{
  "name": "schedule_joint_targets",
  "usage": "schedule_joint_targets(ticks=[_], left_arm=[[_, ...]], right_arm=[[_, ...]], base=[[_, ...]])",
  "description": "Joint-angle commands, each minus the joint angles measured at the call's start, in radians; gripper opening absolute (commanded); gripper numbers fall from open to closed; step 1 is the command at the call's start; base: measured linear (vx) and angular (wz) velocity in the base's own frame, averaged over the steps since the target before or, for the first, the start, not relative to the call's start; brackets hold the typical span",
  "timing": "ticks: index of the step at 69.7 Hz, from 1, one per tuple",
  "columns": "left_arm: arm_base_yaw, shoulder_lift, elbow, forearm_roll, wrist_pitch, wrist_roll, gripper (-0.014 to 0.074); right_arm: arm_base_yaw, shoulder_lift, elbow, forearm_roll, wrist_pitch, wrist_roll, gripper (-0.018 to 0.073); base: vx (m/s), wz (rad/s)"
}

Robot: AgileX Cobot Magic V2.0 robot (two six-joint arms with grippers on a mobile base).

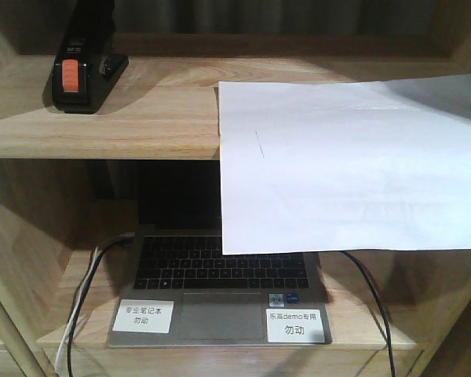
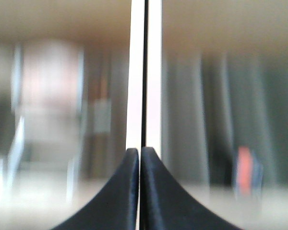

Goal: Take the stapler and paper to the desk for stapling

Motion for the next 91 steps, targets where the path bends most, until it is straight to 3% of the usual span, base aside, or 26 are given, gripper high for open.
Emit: schedule_joint_targets(ticks=[1, 22, 29, 39, 53, 75, 91], left_arm=[[-0.001, -0.007, -0.178, -0.007, 0.037, -0.012, -0.0006], [-0.001, 0.191, -0.706, -0.007, 0.325, -0.010, -0.0006], [-0.001, 0.274, -0.843, -0.007, 0.397, -0.010, -0.0006], [-0.001, 0.396, -0.995, -0.007, 0.533, -0.011, -0.0006], [-0.001, 0.500, -1.038, -0.007, 0.636, -0.010, 0.0000], [-0.001, 0.674, -1.038, 0.000, 0.923, -0.008, 0.0041], [-0.001, 0.770, -1.038, 0.000, 1.075, 0.030, 0.0170]], right_arm=[[-0.004, -0.014, -0.145, -0.008, -0.072, -0.004, -0.0005], [-0.004, 0.166, -0.574, -0.003, -0.052, -0.003, -0.0005], [-0.004, 0.252, -0.720, 0.000, 0.033, -0.003, -0.0005], [-0.004, 0.392, -0.911, 0.000, 0.255, -0.003, -0.0005], [-0.004, 0.552, -1.010, 0.000, 0.465, -0.003, -0.0005], [-0.004, 0.721, -1.008, -0.008, 0.736, -0.003, 0.0010], [-0.004, 0.761, -1.008, -0.008, 0.814, -0.003, 0.0149]], base=[[0.00, 0.00], [0.00, 0.00], [0.00, 0.00], [0.00, 0.00], [0.00, 0.00], [0.00, 0.00], [0.00, 0.00]])
